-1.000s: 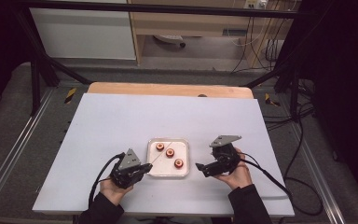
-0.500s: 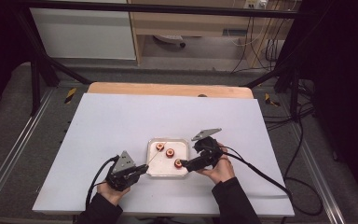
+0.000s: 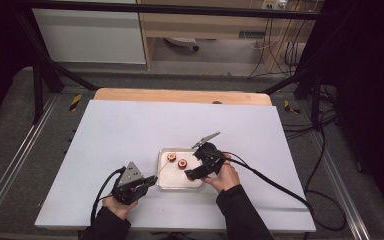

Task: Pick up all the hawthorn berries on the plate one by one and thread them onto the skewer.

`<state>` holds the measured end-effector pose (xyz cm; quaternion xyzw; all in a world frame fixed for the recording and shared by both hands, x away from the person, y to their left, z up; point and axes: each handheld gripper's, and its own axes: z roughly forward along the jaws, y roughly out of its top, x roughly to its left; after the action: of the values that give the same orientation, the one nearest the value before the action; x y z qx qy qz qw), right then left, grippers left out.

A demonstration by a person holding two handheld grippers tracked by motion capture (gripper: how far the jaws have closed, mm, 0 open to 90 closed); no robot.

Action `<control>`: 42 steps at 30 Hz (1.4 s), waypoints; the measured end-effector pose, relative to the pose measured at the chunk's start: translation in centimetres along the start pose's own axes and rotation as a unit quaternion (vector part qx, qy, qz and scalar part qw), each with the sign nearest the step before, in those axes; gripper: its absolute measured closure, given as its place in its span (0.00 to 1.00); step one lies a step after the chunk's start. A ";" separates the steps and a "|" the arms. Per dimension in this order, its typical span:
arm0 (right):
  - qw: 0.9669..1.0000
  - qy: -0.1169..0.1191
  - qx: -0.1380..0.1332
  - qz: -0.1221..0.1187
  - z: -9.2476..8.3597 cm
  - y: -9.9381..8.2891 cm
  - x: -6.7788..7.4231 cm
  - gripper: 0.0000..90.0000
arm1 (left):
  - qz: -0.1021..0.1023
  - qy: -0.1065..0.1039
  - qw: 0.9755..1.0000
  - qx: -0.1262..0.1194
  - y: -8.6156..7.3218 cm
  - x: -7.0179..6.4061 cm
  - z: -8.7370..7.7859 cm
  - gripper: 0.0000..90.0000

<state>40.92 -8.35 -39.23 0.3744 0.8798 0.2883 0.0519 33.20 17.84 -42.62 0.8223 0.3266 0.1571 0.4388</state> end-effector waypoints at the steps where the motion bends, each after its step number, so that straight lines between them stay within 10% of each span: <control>1: 1.000 0.012 0.015 0.009 0.5 0.3 0.0 0.34 | 0.000 0.001 1.000 0.000 0.0 0.1 0.0 0.98; 11: 0.997 0.015 0.070 0.016 2.2 0.4 -0.5 0.49 | -0.002 0.000 1.000 0.005 -0.1 0.1 0.2 0.98; 32: 0.995 0.029 0.090 0.037 3.3 0.4 -0.8 0.67 | 0.002 0.003 1.000 0.007 -0.2 0.0 0.2 0.98; 42: 0.998 0.033 0.034 0.045 0.9 0.7 -0.9 0.67 | -0.001 0.004 1.000 -0.003 -0.2 0.0 0.0 0.98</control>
<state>42.24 -8.15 -39.70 0.4057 0.8723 0.2728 -0.0032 33.11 17.89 -42.75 0.8202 0.3283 0.1611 0.4399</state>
